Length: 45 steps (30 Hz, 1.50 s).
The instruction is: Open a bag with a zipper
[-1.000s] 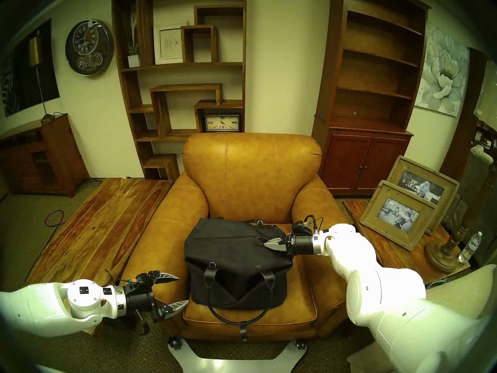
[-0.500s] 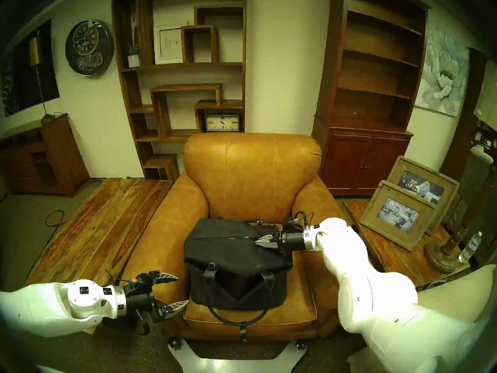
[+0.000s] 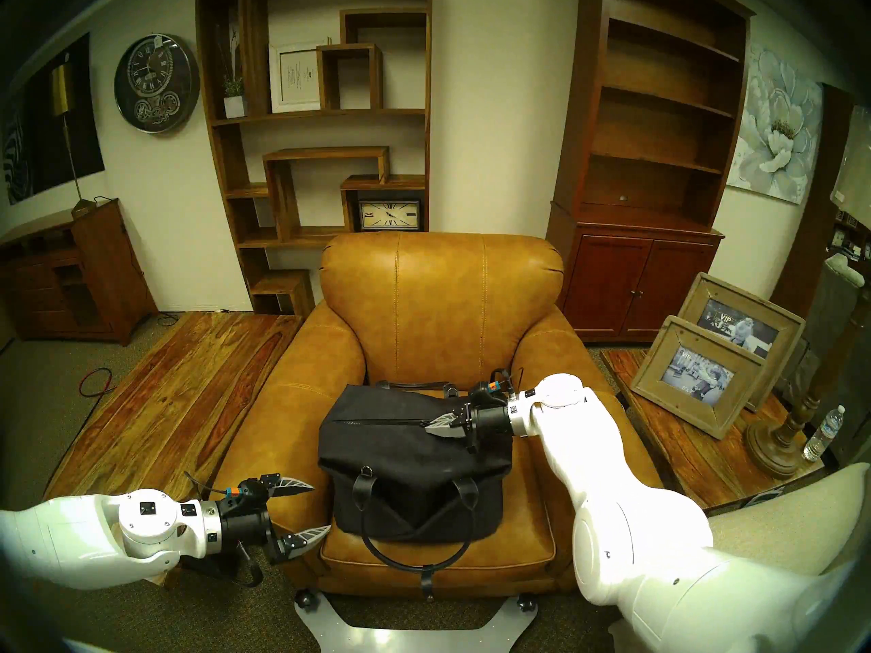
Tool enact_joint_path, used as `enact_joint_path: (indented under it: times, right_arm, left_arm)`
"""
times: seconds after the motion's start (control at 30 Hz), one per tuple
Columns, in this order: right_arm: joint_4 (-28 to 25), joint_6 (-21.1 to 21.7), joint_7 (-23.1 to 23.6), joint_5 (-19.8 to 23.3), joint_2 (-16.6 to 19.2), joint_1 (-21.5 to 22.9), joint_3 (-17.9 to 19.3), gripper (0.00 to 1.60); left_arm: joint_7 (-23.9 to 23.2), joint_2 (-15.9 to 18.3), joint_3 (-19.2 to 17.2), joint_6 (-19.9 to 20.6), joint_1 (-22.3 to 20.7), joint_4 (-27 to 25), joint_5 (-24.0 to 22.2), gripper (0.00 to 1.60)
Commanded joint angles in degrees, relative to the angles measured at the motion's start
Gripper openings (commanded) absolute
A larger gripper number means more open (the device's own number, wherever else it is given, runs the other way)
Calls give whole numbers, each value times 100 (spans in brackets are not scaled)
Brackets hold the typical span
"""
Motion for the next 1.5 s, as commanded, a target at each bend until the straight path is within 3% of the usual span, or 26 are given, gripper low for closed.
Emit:
enact_joint_path:
  times: [0.0, 0.33, 0.43, 0.83, 1.17, 1.23, 1.3, 1.33, 1.4, 1.47]
  right_arm:
    - [-656, 175, 43, -127, -422, -122, -257, 0]
    - [-1297, 508, 5, -465, -615, -304, -511, 0]
    - [-1754, 693, -25, -601, -652, -499, -580, 0]
    - [-2442, 1187, -179, -1006, -907, -708, -813, 0]
    - [-3238, 1962, -520, -1524, -1034, -1067, -992, 0]
    - [-3399, 2123, -553, -1557, -1050, -1171, -957, 28]
    - [-3481, 2177, -548, -1523, -1056, -1215, -889, 99]
    - [-3645, 2230, -521, -1463, -1067, -1298, -823, 160]
    - [-3794, 2276, -476, -1407, -1063, -1360, -768, 160]
    - [-4302, 2260, -326, -1161, -1149, -1612, -637, 160]
  left_arm:
    - [-7, 1, -18, -26, -22, -36, 3, 160]
    - [-2, 4, 0, -26, -36, -36, -3, 160]
    - [0, 5, 5, -27, -41, -36, -4, 160]
    - [5, 10, 25, -30, -57, -37, -8, 160]
    - [8, 18, 43, -39, -71, -41, -12, 160]
    - [8, 20, 46, -40, -74, -42, -12, 160]
    - [8, 20, 49, -40, -76, -42, -13, 160]
    - [9, 20, 51, -39, -78, -41, -14, 160]
    - [10, 20, 54, -36, -81, -40, -15, 160]
    - [12, 18, 59, -30, -86, -37, -17, 160]
